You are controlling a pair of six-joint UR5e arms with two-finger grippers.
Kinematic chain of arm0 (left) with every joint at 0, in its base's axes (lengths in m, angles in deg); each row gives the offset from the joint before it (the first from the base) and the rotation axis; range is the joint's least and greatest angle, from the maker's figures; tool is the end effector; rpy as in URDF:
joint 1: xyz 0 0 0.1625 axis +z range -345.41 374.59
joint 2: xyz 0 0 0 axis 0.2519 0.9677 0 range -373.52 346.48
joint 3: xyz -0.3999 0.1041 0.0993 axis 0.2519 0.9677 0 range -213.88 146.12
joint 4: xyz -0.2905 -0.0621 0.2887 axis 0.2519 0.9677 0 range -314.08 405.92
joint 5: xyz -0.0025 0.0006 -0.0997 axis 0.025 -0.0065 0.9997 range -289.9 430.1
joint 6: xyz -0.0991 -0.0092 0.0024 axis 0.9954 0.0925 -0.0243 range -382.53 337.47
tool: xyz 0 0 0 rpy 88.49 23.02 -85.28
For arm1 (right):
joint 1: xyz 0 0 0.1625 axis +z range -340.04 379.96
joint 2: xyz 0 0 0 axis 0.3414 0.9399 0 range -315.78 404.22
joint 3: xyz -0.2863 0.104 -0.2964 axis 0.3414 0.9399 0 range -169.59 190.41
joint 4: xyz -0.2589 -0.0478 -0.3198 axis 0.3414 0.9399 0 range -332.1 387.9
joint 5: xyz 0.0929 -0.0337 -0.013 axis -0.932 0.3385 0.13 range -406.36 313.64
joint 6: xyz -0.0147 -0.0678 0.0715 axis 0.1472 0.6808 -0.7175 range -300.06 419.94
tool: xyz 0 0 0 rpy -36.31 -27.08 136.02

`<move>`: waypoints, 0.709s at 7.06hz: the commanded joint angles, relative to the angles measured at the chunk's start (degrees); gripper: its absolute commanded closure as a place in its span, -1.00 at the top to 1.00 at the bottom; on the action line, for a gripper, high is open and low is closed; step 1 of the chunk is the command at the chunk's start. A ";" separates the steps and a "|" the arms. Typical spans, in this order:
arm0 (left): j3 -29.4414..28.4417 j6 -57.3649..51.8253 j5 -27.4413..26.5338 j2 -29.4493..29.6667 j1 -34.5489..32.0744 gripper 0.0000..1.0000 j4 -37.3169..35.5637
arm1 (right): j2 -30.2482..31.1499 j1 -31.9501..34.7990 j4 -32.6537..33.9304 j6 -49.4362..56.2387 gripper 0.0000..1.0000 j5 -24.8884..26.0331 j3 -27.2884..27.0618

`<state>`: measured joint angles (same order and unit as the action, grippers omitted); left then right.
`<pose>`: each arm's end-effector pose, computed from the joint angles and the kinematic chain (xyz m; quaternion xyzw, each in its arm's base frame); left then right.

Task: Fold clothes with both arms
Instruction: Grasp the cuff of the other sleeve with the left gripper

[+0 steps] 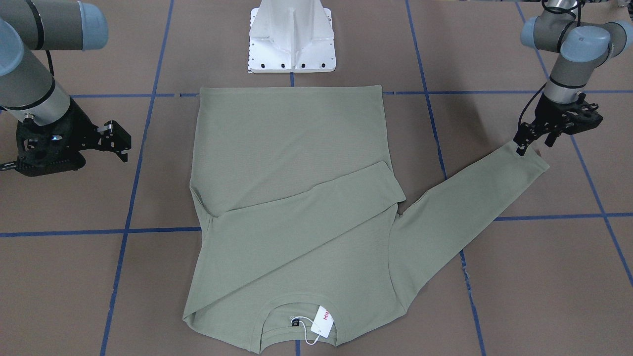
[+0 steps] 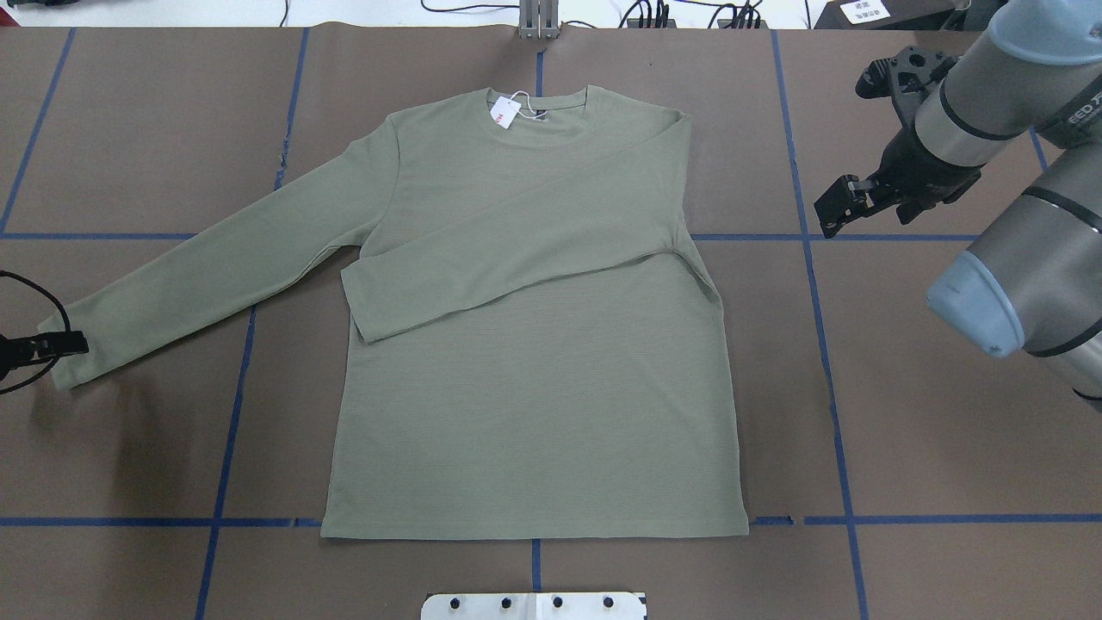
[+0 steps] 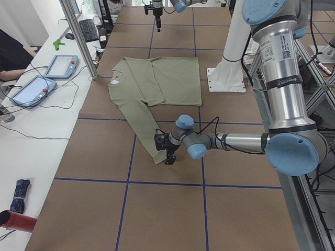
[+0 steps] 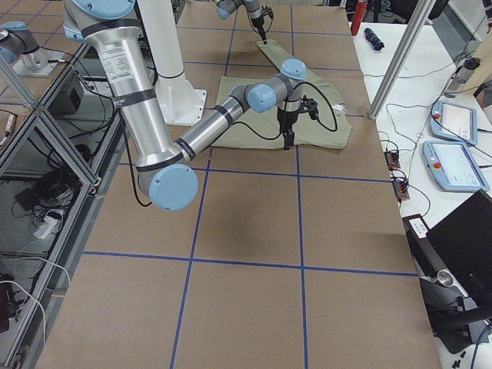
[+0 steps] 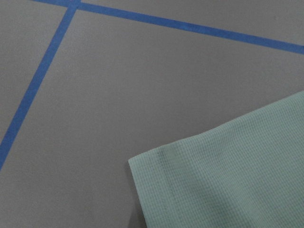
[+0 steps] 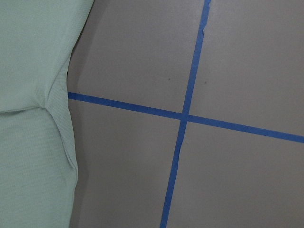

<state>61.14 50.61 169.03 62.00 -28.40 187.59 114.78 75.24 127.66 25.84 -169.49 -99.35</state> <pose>0.2272 -0.3730 0.6443 0.1162 0.3473 -0.1829 0.9124 -0.2617 -0.5160 0.3391 0.0450 -0.3651 -0.0775 0.9266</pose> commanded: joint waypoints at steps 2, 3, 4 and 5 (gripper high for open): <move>0.07 -0.01 0.48 0.42 -0.08 0.66 0.00 | -0.16 0.18 0.00 0.00 1.00 0.00 -0.02; 0.16 0.08 0.57 0.42 -0.16 0.61 0.00 | -0.16 0.18 0.00 0.00 1.00 0.00 -0.02; 0.16 0.08 0.57 0.42 -0.16 0.55 0.00 | -0.16 0.18 0.00 0.00 1.00 0.00 -0.02; 0.16 0.08 0.57 0.34 -0.25 0.53 0.00 | -0.16 0.18 0.00 0.00 1.00 0.00 -0.02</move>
<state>61.26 50.68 169.57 62.41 -28.58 187.60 114.62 75.41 127.66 25.84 -169.49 -99.37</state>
